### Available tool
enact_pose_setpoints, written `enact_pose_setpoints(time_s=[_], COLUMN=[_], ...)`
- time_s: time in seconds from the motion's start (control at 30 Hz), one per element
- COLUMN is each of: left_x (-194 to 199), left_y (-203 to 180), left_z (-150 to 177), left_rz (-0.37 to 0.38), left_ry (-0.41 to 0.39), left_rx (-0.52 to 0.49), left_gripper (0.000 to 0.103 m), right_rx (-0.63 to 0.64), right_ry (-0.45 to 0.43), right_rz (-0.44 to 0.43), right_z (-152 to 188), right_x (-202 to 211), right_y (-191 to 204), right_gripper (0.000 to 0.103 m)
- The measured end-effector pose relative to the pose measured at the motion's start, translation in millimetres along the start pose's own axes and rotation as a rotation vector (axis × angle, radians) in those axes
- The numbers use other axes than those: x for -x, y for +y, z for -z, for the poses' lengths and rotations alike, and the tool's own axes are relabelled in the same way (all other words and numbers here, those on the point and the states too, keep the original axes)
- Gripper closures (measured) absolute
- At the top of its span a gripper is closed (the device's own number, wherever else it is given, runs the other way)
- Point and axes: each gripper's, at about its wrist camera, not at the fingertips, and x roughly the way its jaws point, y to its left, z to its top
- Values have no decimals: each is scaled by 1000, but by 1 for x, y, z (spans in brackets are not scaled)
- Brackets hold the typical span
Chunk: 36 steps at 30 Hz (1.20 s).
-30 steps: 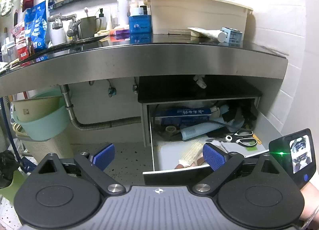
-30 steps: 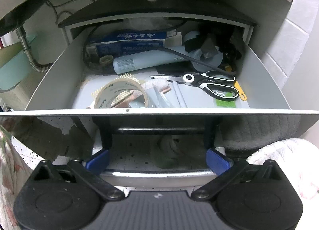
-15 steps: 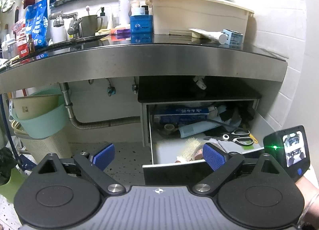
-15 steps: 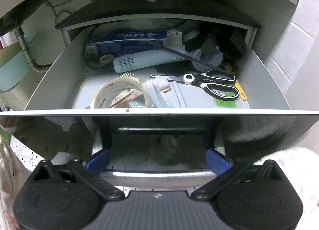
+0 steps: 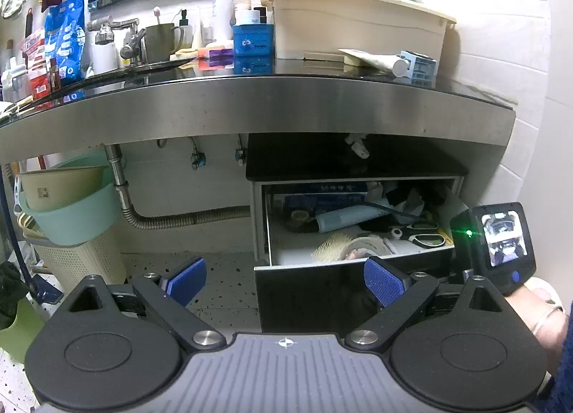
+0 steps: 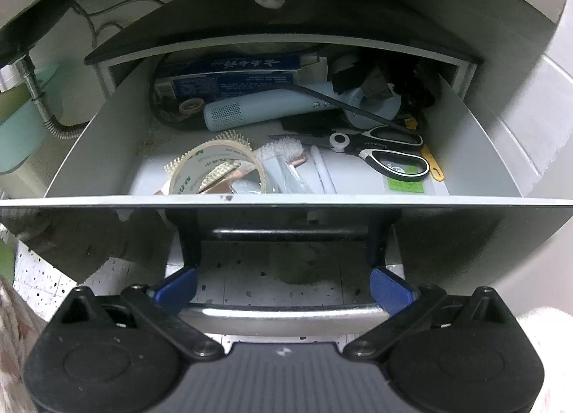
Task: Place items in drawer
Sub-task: 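Push the drawer inward by its handle with the right gripper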
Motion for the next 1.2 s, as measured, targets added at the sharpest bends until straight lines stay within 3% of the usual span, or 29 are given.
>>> enact_pose_setpoints(time_s=[1.2], left_x=[-8], left_y=[5], left_z=[-3], left_rz=[-3], left_ry=[23], left_rx=[12], left_gripper=[7], right_rx=[-1], right_ry=[14], right_rz=[0], right_z=[4], right_x=[9], right_y=[1], right_gripper=[0])
